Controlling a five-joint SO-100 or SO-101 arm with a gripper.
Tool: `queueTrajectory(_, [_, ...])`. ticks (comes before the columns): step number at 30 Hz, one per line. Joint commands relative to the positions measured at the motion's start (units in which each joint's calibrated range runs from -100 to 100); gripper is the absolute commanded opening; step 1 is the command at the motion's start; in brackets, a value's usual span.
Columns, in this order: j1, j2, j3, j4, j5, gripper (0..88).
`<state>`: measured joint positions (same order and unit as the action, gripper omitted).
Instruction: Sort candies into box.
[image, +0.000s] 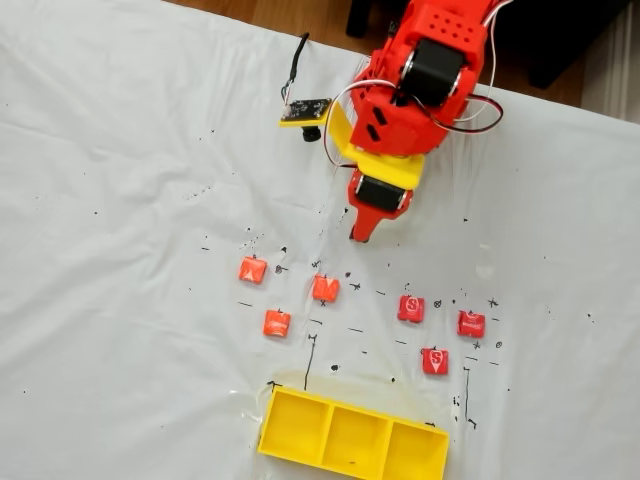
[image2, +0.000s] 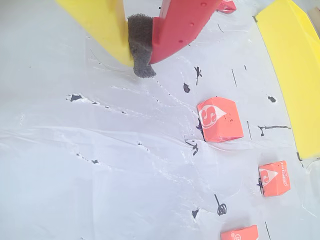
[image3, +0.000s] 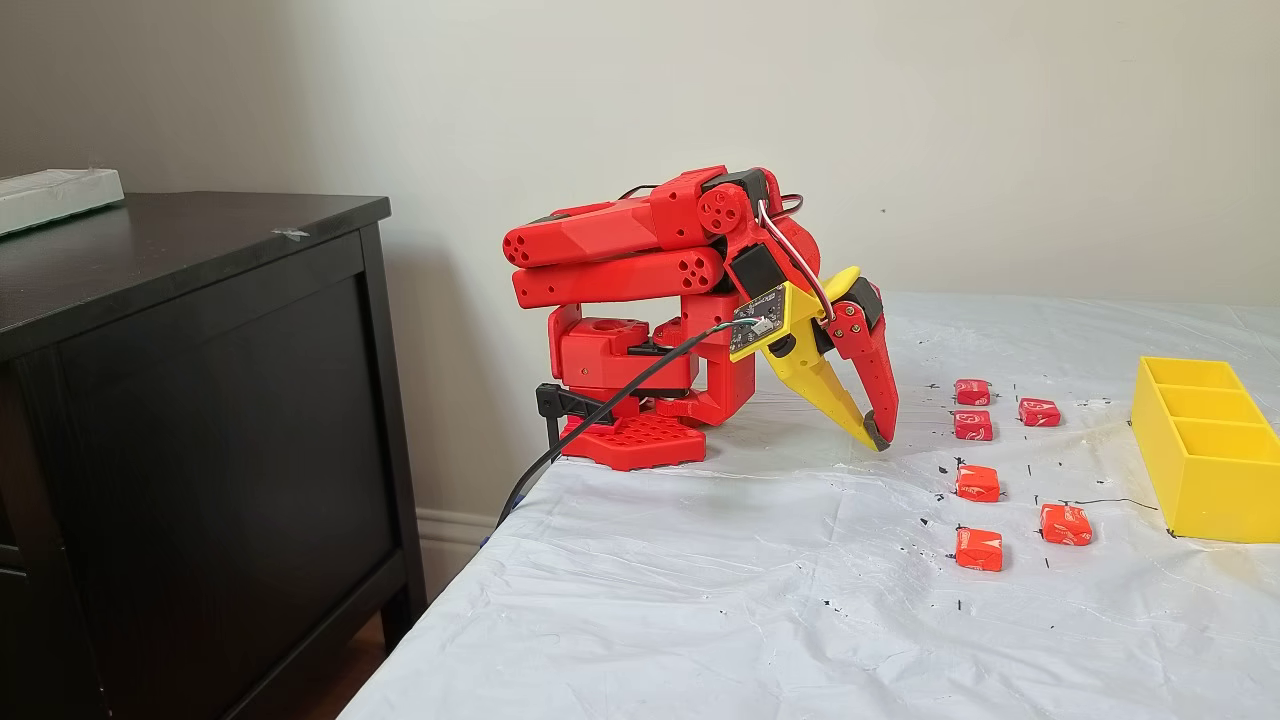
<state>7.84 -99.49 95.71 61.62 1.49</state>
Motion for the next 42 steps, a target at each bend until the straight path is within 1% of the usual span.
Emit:
queueTrajectory(1, [-3.13,0.51,-0.26,-0.83,1.56,0.2])
queueTrajectory(39, [-3.13,0.51,-0.26,-0.83,1.56,0.2])
queueTrajectory(42, [-4.31,0.51,-0.26,-0.59,2.25,0.2])
